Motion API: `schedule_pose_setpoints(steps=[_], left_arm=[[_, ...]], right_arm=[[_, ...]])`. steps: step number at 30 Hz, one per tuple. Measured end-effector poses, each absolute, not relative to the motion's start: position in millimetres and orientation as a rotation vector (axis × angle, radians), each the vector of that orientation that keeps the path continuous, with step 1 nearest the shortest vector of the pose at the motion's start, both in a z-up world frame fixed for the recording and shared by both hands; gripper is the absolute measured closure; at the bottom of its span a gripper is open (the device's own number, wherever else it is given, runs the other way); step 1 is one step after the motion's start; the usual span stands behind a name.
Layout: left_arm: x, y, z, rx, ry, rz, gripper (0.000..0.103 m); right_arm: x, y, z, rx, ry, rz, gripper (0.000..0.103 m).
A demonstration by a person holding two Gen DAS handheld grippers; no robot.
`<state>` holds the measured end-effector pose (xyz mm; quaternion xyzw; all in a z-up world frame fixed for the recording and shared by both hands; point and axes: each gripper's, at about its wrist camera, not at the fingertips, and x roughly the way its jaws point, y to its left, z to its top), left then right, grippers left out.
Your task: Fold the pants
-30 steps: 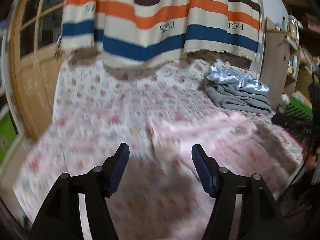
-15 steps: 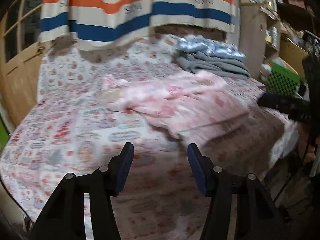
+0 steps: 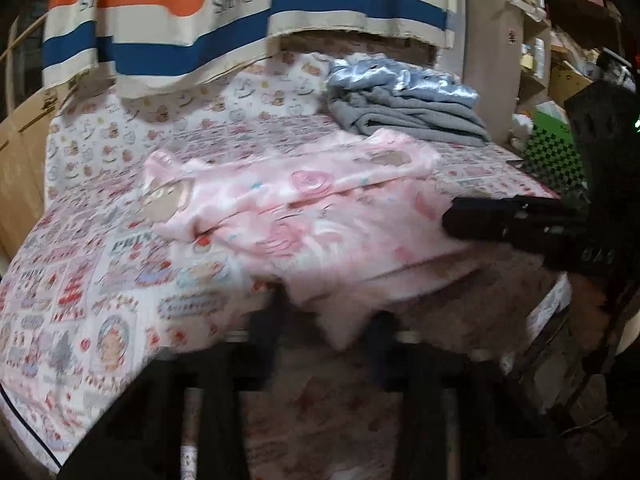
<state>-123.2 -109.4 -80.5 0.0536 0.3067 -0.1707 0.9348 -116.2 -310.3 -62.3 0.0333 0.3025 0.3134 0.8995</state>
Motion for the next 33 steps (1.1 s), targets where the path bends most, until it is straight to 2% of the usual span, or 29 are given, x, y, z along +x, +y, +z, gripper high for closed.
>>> schedule_pose_setpoints(steps=[3,6,8,17,18,19,21,29,33], left_arm=[[-119,-112,-70,0.11,0.612,-0.359,0.084],[-107,-106,-60,0.027,0.644,-0.403,0.087],[-96,-101,-53,-0.03,0.665,-0.43,0.088],[-60,-93,-39,-0.099,0.693,-0.429,0.091],[-55,-92,-39,-0.112,0.7,-0.43,0.091],[-51,-90,-39,-0.128,0.707,-0.431,0.091],[-45,-87,-39,-0.153,0.715,-0.436,0.092],[-31,-79,-35,-0.211,0.724,-0.452,0.092],[-27,-75,-34,-0.226,0.731,-0.459,0.092]], right_arm=[[-118,-314,-59,0.041,0.6,0.669,0.064],[-125,-314,-49,-0.045,0.549,0.699,0.056],[-128,-309,-44,-0.1,0.526,0.743,0.056],[-109,-291,-58,-0.181,0.638,0.807,0.055],[-109,-291,-58,-0.188,0.637,0.811,0.049],[-110,-291,-58,-0.202,0.632,0.813,0.037],[-114,-289,-57,-0.242,0.618,0.808,0.031],[-119,-269,-65,-0.451,0.598,0.727,0.031],[-129,-259,-67,-0.602,0.527,0.718,0.031]])
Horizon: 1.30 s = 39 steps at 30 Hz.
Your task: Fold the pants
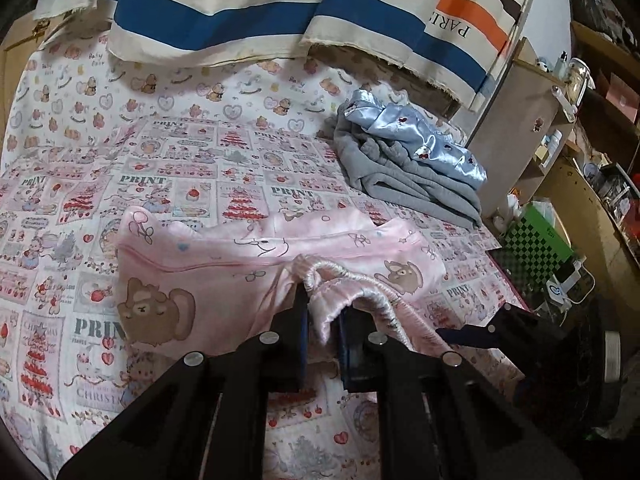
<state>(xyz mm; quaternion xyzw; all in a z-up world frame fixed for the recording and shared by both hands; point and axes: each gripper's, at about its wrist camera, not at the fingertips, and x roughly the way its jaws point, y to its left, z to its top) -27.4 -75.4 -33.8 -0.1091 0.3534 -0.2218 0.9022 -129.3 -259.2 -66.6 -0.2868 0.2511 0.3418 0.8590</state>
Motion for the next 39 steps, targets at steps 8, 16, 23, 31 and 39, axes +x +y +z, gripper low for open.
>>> schedule_pose_setpoints(steps=[8,16,23,31,39], left_arm=[[-25,-72,-32,-0.224,0.723,-0.464,0.092],[-40,-55,-19,-0.159,0.639,-0.384,0.062],[-52,-52,-12,-0.117,0.586,-0.433,0.045],[-14,-63,-27,-0.108,0.676,-0.477,0.045],[16,-69,-40,-0.128,0.713,-0.427,0.092]], right_arm=[[-118,-255,-54,-0.557,0.514,0.731,0.073],[-75,-285,-30,-0.227,0.545,0.688,0.086],[-34,-298,-14,-0.07,0.558,0.676,0.086],[-13,-294,-5,-0.05,0.559,0.698,0.087],[29,-292,-26,0.048,0.719,0.651,0.087]])
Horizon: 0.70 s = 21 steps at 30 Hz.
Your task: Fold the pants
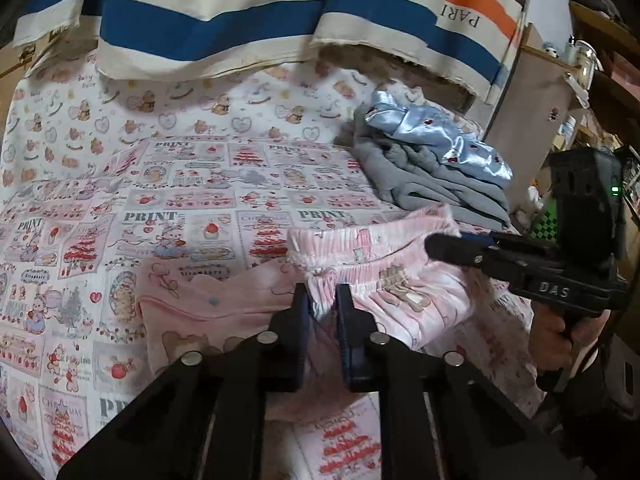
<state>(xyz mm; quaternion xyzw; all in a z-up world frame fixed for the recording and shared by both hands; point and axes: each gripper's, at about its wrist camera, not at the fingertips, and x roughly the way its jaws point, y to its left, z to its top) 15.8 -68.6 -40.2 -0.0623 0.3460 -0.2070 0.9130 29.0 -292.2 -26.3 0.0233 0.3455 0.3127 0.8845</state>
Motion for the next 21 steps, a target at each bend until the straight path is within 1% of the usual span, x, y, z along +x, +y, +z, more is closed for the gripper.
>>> schedule_pose_setpoints(steps=[4,6,7,8,9,10,12,15,17,18,21], left_arm=[[20,-71,-45,-0.107,0.732,-0.407,0.092],[22,-68,-48,-0.118,0.743,-0.407,0.086],[21,-64,-48,-0.132,0.74,-0.42,0.085],[18,-61,-46,-0.144,0.737,-0.434,0.08],[15,-58,-44,-0.147,0.729,-0.439,0.074],[9,-54,-41,-0.145,0.716,-0.438,0.074],[-5,-47,-37,-0.134,0.705,-0.426,0.074],[-29,-34,-33,-0.135,0.683,-0.414,0.074],[-46,-29,-35,-0.124,0.677,-0.423,0.075],[-52,-28,-36,-0.113,0.682,-0.429,0.075],[-57,-36,-44,-0.07,0.711,-0.433,0.075]], right_arm=[[45,-291,-43,0.074,0.79,0.622,0.087],[52,-290,-48,0.086,0.806,0.614,0.086],[52,-291,-49,0.093,0.805,0.615,0.084],[51,-294,-47,0.1,0.806,0.62,0.081],[49,-297,-45,0.097,0.801,0.616,0.072],[44,-301,-41,0.087,0.779,0.606,0.064],[30,-313,-32,0.063,0.723,0.579,0.056],[5,-336,-24,0.053,0.69,0.559,0.057],[-13,-346,-23,0.04,0.681,0.58,0.062],[-21,-347,-24,0.021,0.684,0.59,0.067],[-37,-338,-34,-0.063,0.716,0.619,0.069]])
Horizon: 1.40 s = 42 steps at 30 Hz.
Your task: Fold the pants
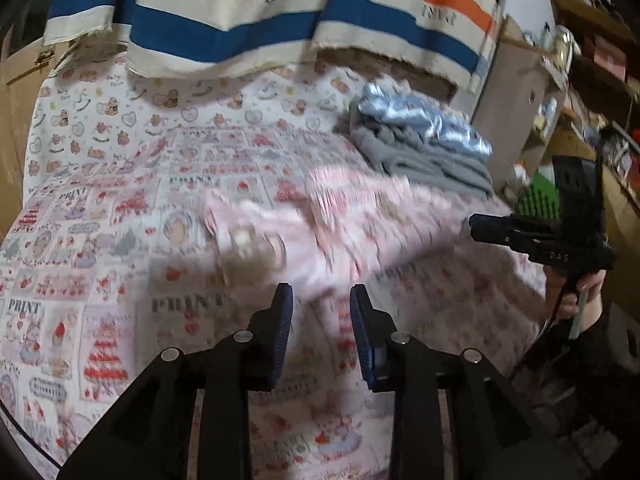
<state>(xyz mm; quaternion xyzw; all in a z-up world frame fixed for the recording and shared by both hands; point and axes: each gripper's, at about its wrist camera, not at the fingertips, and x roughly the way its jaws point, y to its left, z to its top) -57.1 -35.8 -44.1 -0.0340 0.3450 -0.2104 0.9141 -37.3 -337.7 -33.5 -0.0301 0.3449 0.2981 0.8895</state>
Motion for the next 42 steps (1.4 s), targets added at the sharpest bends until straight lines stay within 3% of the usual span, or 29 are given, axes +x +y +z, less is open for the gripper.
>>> schedule_pose_setpoints(steps=[8,9,10,11,12,18,26,34,39,40,42], left_arm=[[-35,-51,-60,-0.03,0.738,-0.378,0.075],[-34,-51,-61,-0.027,0.739,-0.374,0.08],[-34,-51,-61,-0.025,0.734,-0.375,0.086],[-35,-52,-60,-0.015,0.733,-0.38,0.099],[-38,-53,-59,0.002,0.727,-0.373,0.099],[-52,-40,-38,-0.007,0.653,-0.332,0.1],[-45,-27,-55,-0.012,0.709,-0.277,0.1],[-67,-22,-30,0.039,0.624,-0.247,0.101],[-61,-26,-54,0.043,0.686,-0.256,0.098],[-64,-26,-54,0.036,0.675,-0.261,0.096],[-70,-26,-49,0.019,0.653,-0.275,0.081]], right_arm=[[-24,-320,-57,-0.109,0.791,0.59,0.069],[-22,-320,-58,-0.113,0.789,0.577,0.07],[-21,-320,-58,-0.113,0.787,0.577,0.083],[-21,-320,-58,-0.111,0.788,0.584,0.093],[-21,-319,-57,-0.107,0.785,0.584,0.099],[-30,-333,-38,-0.054,0.704,0.513,0.101],[-22,-335,-60,-0.055,0.796,0.472,0.102],[-38,-356,-31,-0.045,0.685,0.419,0.103],[-35,-364,-40,-0.007,0.704,0.413,0.103],[-36,-364,-39,0.001,0.692,0.418,0.103],[-40,-361,-33,0.023,0.664,0.445,0.103]])
